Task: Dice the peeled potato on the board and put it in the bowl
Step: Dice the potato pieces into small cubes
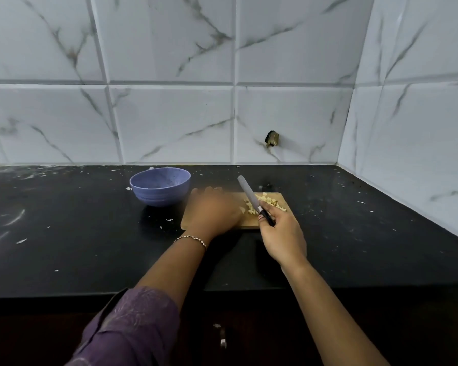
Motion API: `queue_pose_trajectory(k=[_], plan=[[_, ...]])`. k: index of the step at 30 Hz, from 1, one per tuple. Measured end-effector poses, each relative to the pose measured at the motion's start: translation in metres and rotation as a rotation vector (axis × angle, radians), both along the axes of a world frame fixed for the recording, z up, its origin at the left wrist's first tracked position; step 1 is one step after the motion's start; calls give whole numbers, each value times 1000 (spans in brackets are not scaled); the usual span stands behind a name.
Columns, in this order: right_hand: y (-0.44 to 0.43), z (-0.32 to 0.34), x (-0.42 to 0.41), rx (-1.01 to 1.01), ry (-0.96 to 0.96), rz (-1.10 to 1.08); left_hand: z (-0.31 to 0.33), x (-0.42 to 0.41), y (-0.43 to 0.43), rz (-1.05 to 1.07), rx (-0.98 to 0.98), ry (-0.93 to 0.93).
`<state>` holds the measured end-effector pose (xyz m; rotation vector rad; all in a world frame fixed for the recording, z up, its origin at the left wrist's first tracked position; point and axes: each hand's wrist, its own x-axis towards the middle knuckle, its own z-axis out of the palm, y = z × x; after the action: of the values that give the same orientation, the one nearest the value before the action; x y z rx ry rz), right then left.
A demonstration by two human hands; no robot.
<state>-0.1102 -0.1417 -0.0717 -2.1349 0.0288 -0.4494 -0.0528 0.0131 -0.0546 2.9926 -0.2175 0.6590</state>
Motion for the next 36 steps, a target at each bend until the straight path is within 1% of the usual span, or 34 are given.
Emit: queue_pose_trajectory(k=[3,12,16,21,24,27,30,36], plan=[[-1,0,0,-12,4,-16,0,5,-8,6,-20,46],[1,2,-3,-56,17,2,6,5,-9,3,-36,47],[3,3,-7,-180,13,-8,6,2,-4,11,-9,38],[6,4,-12,-319,16,-51,4,-7,-2,1,-35,-16],[9,6,-14,-346,20,-56,1,-13,0,-20,-13,-5],[11,8,-16,-381,9,-50,-3,-16,2,-60,-30,48],[16,5,-18,-467,-37,-41,-7,-21,4,-85,-39,70],[18,4,-18,-649,-96,-45,-14,-29,1,-97,1,68]])
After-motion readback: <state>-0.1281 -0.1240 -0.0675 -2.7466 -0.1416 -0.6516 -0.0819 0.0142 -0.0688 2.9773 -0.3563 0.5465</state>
